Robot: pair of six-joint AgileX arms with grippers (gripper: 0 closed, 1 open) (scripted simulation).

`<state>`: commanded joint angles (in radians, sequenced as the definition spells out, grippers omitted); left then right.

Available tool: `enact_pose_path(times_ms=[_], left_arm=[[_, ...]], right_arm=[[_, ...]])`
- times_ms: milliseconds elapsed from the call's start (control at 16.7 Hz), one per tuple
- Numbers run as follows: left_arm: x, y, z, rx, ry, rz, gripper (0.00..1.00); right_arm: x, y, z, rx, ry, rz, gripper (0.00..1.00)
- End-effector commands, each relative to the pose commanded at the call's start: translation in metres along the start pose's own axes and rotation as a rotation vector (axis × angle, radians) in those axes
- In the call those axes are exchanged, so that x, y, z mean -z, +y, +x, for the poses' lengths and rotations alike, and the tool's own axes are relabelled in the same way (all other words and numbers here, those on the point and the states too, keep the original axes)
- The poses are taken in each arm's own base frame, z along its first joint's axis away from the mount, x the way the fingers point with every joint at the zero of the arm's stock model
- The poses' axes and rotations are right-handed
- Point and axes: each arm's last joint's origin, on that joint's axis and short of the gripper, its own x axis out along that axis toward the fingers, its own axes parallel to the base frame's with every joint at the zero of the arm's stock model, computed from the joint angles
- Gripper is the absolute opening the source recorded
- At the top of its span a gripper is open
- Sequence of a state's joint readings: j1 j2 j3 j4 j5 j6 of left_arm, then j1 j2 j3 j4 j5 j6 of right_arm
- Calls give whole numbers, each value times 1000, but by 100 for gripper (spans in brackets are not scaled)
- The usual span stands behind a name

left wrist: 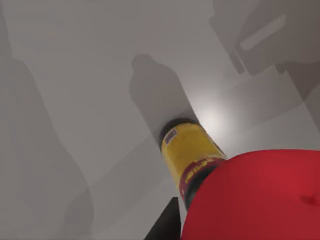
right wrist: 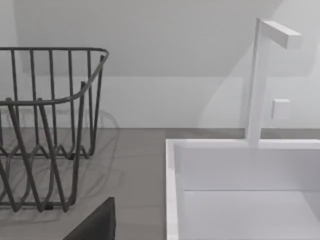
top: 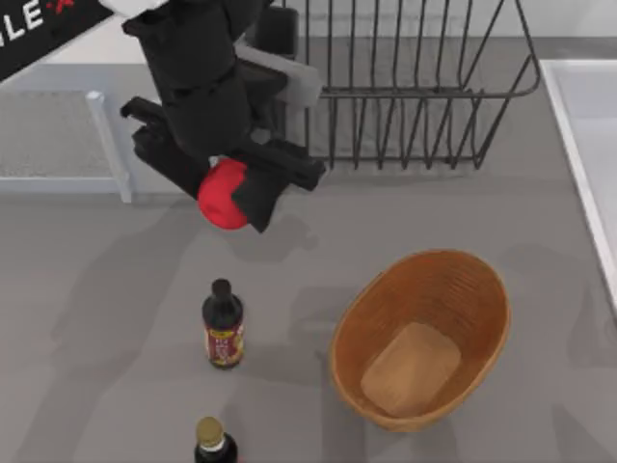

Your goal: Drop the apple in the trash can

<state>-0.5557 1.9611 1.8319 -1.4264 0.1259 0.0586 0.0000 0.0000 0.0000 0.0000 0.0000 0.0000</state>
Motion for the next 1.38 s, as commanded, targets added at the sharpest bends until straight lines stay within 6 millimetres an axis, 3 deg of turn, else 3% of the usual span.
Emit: enact_pose_path(times_ms=[300, 600, 780, 1140, 1380], left_arm=[[-19, -94, 6, -21, -42, -316, 0], [-22, -152, 15, -33, -61, -525, 0], [-21, -166, 21, -36, -53, -575, 0], [-21, -165, 21, -35, -52, -580, 0], [-23, -164, 41, -34, -52, -578, 0]], right_arm=[[0, 0, 0, 0, 0, 0, 100], [0, 0, 0, 0, 0, 0, 100], [0, 0, 0, 0, 0, 0, 100], [0, 0, 0, 0, 0, 0, 100], [0, 0, 0, 0, 0, 0, 100]])
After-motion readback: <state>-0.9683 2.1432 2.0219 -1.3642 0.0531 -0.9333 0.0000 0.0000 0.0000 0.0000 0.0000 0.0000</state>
